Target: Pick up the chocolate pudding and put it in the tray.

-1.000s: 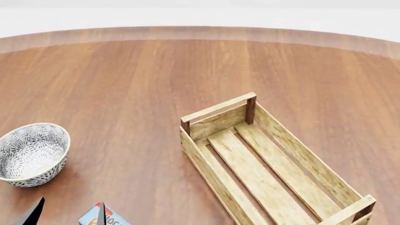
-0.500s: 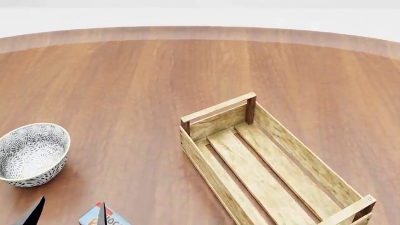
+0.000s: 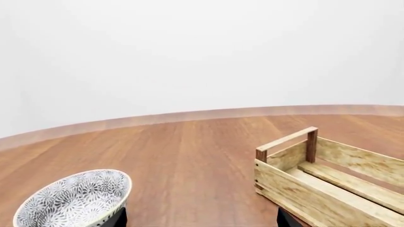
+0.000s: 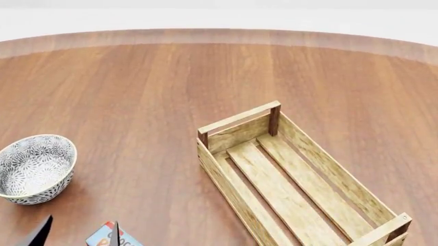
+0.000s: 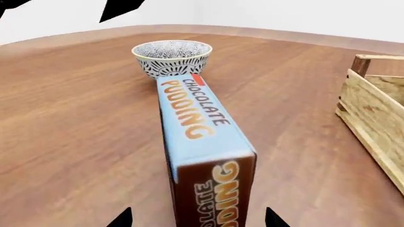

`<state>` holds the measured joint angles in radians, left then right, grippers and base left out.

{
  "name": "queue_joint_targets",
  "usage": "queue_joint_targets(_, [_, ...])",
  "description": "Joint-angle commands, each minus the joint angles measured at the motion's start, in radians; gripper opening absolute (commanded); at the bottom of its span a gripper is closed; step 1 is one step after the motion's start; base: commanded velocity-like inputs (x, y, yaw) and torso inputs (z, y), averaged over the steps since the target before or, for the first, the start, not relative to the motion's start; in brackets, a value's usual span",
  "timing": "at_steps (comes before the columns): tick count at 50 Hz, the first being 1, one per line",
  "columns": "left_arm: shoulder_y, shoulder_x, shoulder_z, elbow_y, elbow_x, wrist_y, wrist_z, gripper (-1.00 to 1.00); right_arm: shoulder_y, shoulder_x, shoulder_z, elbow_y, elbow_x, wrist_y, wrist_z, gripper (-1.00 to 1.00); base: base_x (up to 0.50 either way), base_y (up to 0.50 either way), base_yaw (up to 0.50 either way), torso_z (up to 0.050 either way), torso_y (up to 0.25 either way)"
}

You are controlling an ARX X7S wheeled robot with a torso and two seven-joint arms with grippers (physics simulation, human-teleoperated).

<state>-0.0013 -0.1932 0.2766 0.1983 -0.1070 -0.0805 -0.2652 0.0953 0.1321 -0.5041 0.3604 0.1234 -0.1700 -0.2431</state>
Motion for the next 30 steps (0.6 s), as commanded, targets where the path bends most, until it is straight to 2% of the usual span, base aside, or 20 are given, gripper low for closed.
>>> queue_joint_targets(1, [-0.004, -0.003, 0.009, -0.009, -0.003, 0.004, -0.004, 1.00, 0.055, -0.037, -0.032, 0.102, -0.018, -0.022, 0.002, 1.00, 0.00, 0.00, 0.00, 0.000, 0.000])
queue_joint_targets(30, [-0.015, -0.013, 0.026, -0.008, -0.011, -0.003, -0.019, 1.00, 0.127, -0.041, -0.043, 0.152, 0.009, -0.006, 0.023, 1.00, 0.00, 0.00, 0.00, 0.000, 0.000])
